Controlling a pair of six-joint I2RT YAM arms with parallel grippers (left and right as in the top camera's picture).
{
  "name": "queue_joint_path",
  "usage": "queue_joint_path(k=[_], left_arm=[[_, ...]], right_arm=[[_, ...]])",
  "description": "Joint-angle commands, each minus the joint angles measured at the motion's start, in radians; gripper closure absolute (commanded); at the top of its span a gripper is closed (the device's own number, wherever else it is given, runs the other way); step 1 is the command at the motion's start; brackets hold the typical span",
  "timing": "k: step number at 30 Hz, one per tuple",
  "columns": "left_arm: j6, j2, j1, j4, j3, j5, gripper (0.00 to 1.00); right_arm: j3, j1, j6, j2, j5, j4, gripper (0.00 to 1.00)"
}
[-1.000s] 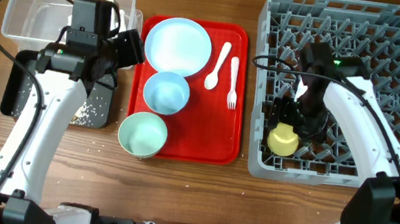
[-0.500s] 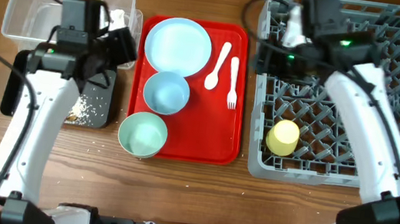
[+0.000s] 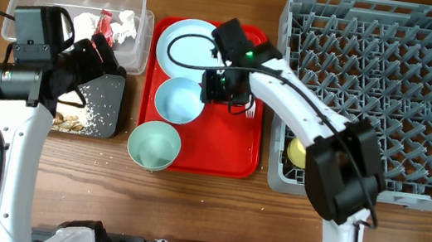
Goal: Sort waste into correct bins and load items into the dishwasher rack
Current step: 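Grasp the light-blue bowl on the red tray with the right gripper, then carry the bowl to the rack's far corner and set it down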
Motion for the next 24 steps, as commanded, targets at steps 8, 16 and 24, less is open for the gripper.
queue_joint_path(k=[8, 16, 24], left_arm=[[0.005, -0.001, 0.008, -0.001, 0.013, -0.021, 0.0], [0.005, -0.001, 0.008, -0.001, 0.013, -0.021, 0.0], [0.005, -0.001, 0.008, -0.001, 0.013, -0.021, 0.0]], right_arm=[[0.0, 0.002, 0.039, 0.093, -0.018, 0.098, 0.66], [0.002, -0.004, 0.061, 0.073, -0.021, 0.079, 0.96], [0.005, -0.165, 0.027, -0.33, 0.209, -0.039, 0.96]])
